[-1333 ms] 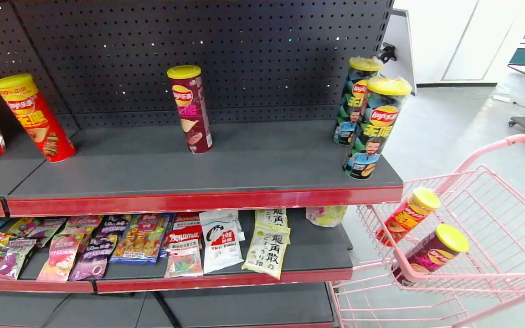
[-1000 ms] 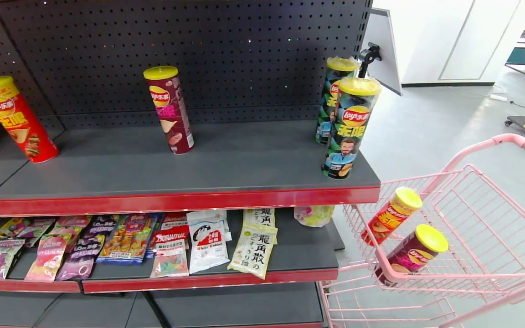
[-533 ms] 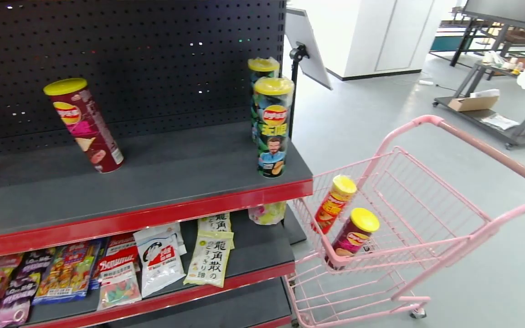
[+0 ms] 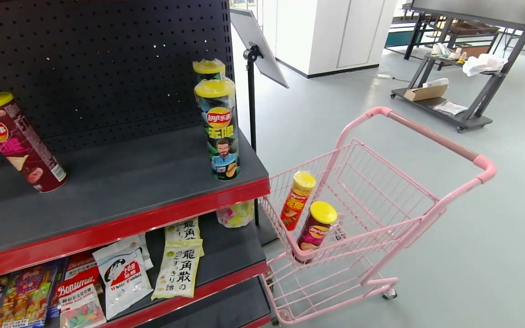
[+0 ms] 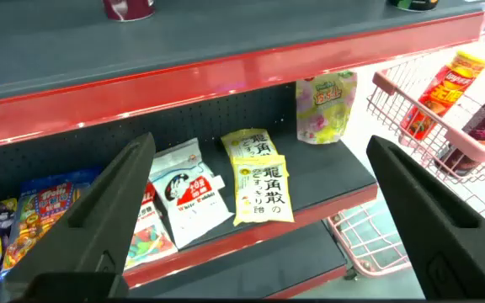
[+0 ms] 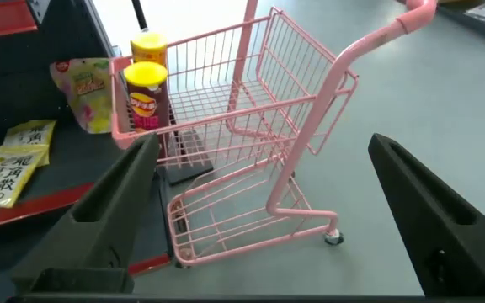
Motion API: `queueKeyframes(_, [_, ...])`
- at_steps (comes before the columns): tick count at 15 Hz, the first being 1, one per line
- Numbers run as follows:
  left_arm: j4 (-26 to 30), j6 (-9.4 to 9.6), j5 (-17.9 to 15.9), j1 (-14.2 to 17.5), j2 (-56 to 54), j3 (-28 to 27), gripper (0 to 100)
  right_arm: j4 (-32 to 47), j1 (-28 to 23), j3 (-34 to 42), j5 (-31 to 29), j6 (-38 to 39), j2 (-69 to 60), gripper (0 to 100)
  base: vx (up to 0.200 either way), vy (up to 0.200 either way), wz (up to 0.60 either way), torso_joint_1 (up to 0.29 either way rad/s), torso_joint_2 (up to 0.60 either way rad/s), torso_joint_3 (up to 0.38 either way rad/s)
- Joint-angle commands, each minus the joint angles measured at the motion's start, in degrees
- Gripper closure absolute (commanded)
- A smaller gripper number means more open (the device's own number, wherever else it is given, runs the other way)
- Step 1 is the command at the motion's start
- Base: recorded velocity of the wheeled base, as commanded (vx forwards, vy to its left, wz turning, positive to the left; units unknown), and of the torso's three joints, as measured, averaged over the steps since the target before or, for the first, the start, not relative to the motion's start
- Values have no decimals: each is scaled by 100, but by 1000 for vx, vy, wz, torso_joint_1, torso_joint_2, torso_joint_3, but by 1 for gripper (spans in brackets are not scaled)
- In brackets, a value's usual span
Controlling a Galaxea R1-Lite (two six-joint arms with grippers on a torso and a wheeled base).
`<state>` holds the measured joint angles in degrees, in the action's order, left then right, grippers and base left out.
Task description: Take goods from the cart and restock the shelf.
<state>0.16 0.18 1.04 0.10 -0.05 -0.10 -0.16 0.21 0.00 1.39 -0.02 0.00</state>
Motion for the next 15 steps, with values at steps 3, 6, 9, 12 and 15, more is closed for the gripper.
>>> queueKeyframes(3, [2,-1,2,-1,5,1,0,-2,-3,0,2,2,0,0,0,0,0,-131,344,199])
queueKeyframes(6, [2,-1,2,-1,5,1,0,-2,-3,0,2,2,0,0,0,0,0,-141,388,235])
queueKeyframes(9, [2,-1,2,-1,5,1,0,-2,-3,0,2,11,0,0,0,0,0,-165,445,274])
queueKeyframes(12, [2,-1,2,-1,5,1,0,-2,-3,0,2,2,0,0,0,0,0,-193,548,354])
queueKeyframes(15, [2,-1,-7,-1,5,1,0,-2,-3,0,2,-6,0,0,0,0,0,-177,556,373])
